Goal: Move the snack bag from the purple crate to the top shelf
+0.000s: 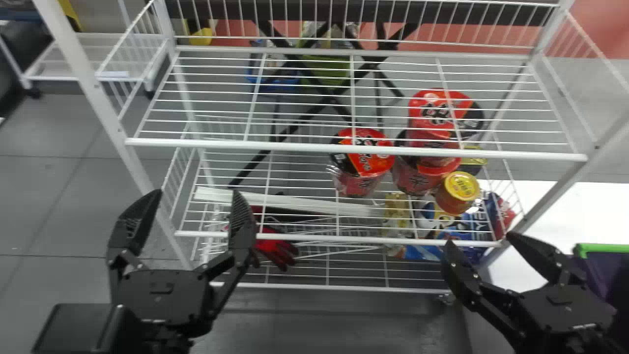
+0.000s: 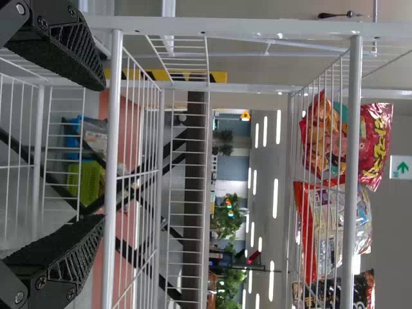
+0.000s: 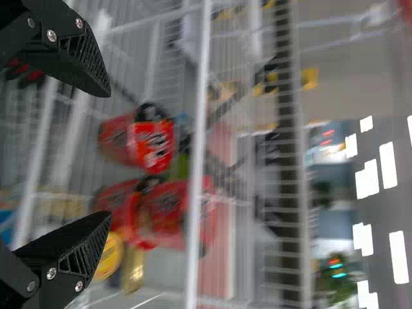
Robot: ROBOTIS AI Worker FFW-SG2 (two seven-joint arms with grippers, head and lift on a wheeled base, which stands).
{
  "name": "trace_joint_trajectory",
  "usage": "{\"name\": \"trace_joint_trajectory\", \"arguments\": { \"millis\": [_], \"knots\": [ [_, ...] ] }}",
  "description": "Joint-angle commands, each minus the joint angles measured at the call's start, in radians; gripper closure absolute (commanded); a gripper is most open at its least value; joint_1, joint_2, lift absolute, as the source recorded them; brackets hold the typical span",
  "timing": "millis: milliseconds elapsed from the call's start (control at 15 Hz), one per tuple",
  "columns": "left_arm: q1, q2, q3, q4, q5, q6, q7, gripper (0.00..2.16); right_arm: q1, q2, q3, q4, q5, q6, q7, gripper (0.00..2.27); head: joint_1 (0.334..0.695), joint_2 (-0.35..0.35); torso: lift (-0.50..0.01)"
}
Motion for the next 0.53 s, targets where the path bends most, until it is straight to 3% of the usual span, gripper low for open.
{"name": "trace_joint_trajectory", "arguments": {
  "millis": [0,133,333,467],
  "knots": [
    [-0.002,0.002,-0.01,0.023,-0.003,-0.017,0.0,0.11,-0.016,0.021,-0.094,-0.095,-0.006,0.221,0.0,0.18,0.695,-0.095,-0.454],
    [-0.006,0.002,-0.012,0.032,-0.002,-0.03,0.0,0.11,-0.088,0.021,-0.203,-0.151,-0.015,0.457,0.02,0.18,0.695,-0.152,-0.454],
    [-0.011,0.008,-0.021,0.05,-0.011,-0.051,0.011,0.1,-0.338,0.021,-0.379,-0.162,-0.014,0.953,0.05,0.18,0.695,-0.273,-0.454],
    [-0.014,0.027,-0.032,0.053,-0.013,-0.063,0.011,0.1,-0.468,0.021,-0.522,-0.159,-0.02,0.953,0.096,0.18,0.695,-0.35,-0.454]
  ]
}}
